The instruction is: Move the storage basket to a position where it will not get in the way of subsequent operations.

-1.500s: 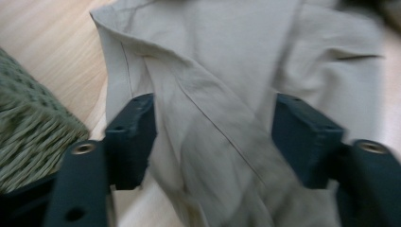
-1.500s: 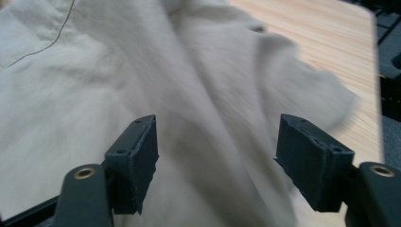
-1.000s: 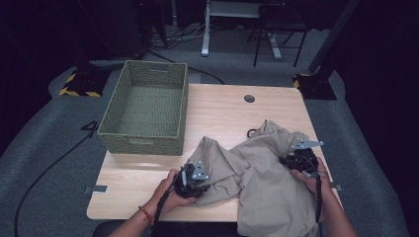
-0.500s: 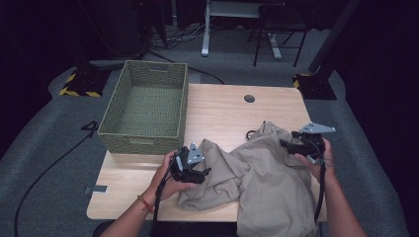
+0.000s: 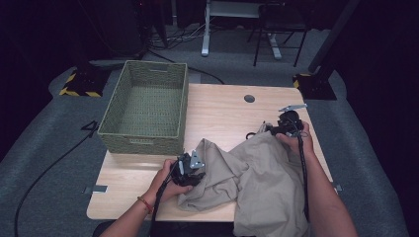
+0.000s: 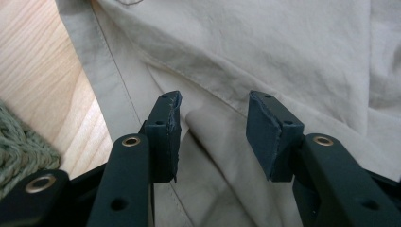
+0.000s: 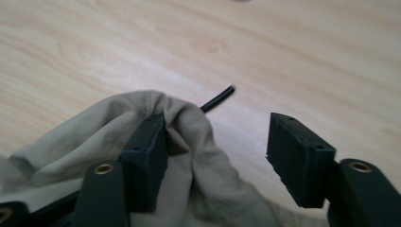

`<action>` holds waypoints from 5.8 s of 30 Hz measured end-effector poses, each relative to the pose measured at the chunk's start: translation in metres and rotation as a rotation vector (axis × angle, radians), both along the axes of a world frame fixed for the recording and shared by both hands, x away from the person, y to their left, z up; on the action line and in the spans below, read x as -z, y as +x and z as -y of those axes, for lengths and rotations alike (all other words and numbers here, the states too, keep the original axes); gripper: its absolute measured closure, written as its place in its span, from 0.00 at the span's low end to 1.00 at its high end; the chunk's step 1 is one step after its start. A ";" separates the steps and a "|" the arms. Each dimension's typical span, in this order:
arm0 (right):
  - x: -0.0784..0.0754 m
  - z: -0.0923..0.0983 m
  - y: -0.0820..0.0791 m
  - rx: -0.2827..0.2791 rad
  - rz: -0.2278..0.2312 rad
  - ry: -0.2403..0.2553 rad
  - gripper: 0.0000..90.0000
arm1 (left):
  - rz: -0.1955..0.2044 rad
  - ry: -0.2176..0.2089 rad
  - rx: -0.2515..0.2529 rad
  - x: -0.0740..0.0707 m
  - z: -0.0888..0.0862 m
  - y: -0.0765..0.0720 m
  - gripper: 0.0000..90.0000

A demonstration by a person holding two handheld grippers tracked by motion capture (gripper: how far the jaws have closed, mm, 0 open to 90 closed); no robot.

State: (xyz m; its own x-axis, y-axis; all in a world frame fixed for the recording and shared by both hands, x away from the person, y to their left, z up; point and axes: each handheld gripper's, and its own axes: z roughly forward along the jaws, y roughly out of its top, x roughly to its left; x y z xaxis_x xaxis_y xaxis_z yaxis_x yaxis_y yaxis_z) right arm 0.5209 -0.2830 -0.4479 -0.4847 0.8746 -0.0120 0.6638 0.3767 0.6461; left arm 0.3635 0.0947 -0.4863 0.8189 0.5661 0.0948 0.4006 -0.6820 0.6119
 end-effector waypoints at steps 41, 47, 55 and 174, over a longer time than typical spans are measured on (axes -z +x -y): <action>0.013 -0.007 -0.139 -0.448 0.259 -0.138 0.93 | 0.093 -0.003 -0.025 -0.003 -0.011 -0.036 0.99; 0.036 0.002 -0.146 -0.442 0.236 -0.105 0.94 | 0.041 0.000 0.011 0.003 -0.011 -0.040 0.96; 0.043 0.012 -0.111 -0.289 0.221 -0.173 0.96 | -0.024 0.006 0.074 0.000 -0.013 -0.052 0.95; -0.046 -0.046 -0.062 -0.281 0.264 -0.076 0.90 | -0.038 -0.085 0.104 0.006 0.102 -0.039 0.62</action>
